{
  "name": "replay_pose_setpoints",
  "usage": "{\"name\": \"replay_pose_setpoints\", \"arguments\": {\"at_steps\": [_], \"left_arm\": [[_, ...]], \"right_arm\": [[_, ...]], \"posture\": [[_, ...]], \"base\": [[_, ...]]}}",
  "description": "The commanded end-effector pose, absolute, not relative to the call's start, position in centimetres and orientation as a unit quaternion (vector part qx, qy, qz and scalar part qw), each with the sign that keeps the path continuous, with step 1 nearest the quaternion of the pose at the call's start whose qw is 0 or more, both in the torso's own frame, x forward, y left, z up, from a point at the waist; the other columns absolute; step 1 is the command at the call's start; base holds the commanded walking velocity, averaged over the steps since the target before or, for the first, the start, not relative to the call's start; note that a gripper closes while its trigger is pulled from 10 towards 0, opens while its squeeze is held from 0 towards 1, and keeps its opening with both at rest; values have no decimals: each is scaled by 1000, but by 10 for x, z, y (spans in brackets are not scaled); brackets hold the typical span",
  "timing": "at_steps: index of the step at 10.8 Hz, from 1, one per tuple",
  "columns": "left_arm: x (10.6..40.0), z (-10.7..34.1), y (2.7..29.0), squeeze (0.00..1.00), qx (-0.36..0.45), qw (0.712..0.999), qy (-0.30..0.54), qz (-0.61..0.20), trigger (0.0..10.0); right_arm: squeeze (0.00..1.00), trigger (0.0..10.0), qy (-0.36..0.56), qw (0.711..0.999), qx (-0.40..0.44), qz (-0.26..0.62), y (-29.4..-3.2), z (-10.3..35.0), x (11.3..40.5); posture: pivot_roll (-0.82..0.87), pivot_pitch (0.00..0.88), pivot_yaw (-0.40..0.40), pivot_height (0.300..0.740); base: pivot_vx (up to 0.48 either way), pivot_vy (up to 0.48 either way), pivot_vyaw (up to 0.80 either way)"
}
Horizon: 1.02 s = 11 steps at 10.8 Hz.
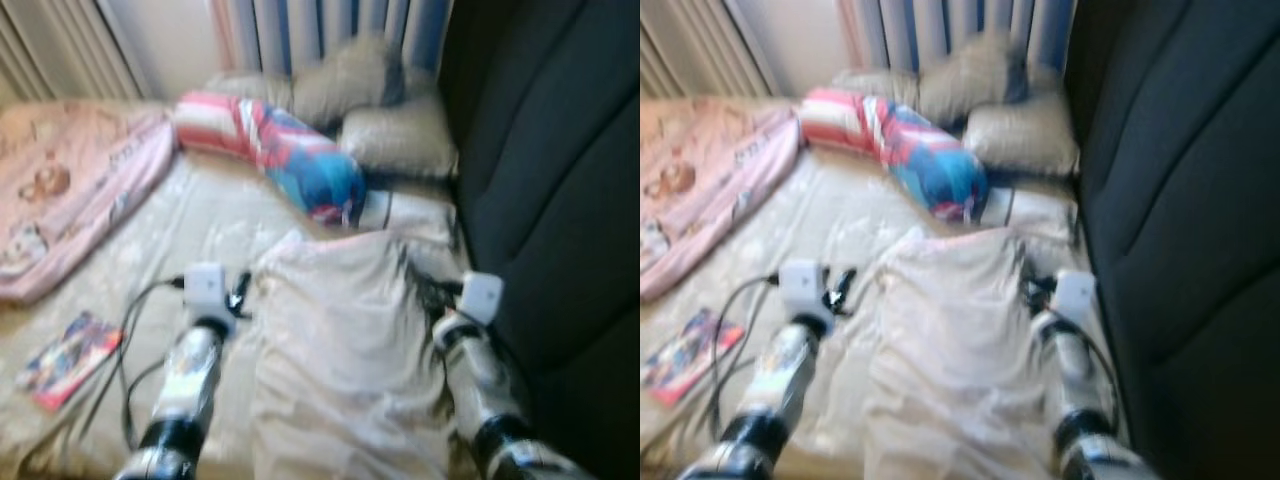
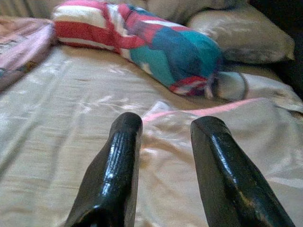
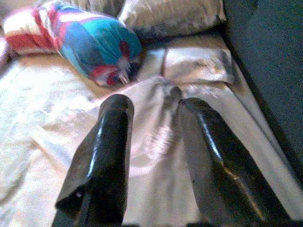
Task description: Clean up the room
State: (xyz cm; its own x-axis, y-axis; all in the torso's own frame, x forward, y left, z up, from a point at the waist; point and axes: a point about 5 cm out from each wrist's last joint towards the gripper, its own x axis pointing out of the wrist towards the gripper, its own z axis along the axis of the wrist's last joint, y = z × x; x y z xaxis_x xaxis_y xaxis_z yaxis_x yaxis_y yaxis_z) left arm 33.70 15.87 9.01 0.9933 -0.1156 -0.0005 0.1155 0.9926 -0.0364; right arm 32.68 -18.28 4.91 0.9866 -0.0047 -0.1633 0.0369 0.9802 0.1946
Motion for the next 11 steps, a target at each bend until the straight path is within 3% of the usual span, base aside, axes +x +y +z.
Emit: {"name": "replay_pose_setpoints", "arguments": {"at_steps": [1, 4, 7, 11], "left_arm": [[334, 81, 171, 0, -22, 998, 28, -43, 10000], [349, 89, 174, 0, -63, 997, 38, -38, 10000], [354, 100, 160, 0, 0, 995, 11, -99, 10000], [346, 91, 169, 0, -11, 997, 3, -75, 10000]], "right_arm": [[0, 10000, 96, 991, 98, -3, -177, 46, 326], [0, 10000, 98, 991, 91, -10, -181, 56, 337], [0, 10000, 60, 994, 86, -43, -186, 71, 345], [0, 10000, 65, 994, 52, -76, -215, 70, 340]], "posture": [[78, 98, 8, 740], [85, 122, -3, 740], [94, 128, -10, 740], [82, 123, -31, 740]], "base": [[0, 0, 0], [0, 0, 0], [0, 0, 0], [0, 0, 0]]}}
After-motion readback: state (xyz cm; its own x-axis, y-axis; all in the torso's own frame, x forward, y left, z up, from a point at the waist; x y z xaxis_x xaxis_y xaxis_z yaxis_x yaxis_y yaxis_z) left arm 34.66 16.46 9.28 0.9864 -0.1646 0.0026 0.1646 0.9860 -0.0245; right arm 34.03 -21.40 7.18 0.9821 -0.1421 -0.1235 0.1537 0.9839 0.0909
